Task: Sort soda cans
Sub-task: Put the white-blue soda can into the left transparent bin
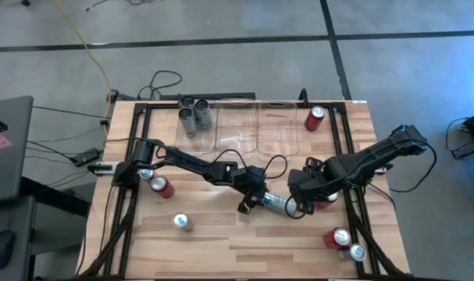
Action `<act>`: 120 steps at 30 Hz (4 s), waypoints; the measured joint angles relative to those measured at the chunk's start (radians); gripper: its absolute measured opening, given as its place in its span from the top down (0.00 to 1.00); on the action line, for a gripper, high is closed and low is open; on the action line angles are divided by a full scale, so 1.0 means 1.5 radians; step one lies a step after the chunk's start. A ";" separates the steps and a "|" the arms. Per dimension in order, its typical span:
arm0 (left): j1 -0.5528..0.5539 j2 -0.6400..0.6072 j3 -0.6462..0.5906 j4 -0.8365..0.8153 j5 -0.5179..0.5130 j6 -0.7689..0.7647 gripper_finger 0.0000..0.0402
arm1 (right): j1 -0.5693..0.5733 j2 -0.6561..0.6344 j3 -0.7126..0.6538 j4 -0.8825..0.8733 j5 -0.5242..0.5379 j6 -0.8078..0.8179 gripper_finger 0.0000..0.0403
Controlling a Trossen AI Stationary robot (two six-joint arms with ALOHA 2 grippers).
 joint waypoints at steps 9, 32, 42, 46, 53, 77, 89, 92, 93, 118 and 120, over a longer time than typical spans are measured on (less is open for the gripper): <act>0.007 -0.033 -0.001 0.003 -0.002 -0.054 0.40 | 0.003 -0.029 0.003 -0.004 0.107 0.031 0.30; 0.012 -0.341 -0.183 0.044 -0.072 -0.044 0.40 | 0.216 -0.204 -0.142 0.050 0.612 0.229 0.30; 0.070 -0.464 -0.272 0.079 -0.105 -0.062 0.40 | 0.016 -0.194 -0.133 0.315 0.656 -0.049 0.30; 0.096 -0.498 -0.301 0.077 -0.104 -0.076 0.40 | -0.099 -0.188 -0.133 0.527 0.484 -0.246 0.30; 0.122 -0.548 -0.348 0.078 -0.104 -0.080 0.40 | -0.228 -0.174 -0.133 0.795 0.214 -0.442 0.30; 0.150 -0.598 -0.387 0.115 -0.104 -0.092 0.40 | -0.279 -0.160 -0.133 0.820 0.110 -0.490 0.30; 0.147 -0.613 -0.387 0.108 -0.064 -0.078 0.40 | -0.252 -0.286 -0.174 0.723 0.030 -0.399 0.17; 0.148 -0.612 -0.387 0.108 -0.062 -0.077 0.40 | -0.253 -0.274 -0.192 0.722 0.017 -0.396 0.05; 0.148 -0.612 -0.387 0.111 -0.063 -0.076 0.40 | -0.253 -0.266 -0.193 0.722 0.016 -0.395 0.03; 0.149 -0.612 -0.388 0.113 -0.047 -0.074 0.40 | -0.268 -0.170 -0.177 0.785 -0.037 -0.420 0.10; 0.148 -0.611 -0.387 0.127 -0.039 -0.072 0.40 | -0.276 -0.160 -0.177 0.792 -0.045 -0.419 0.08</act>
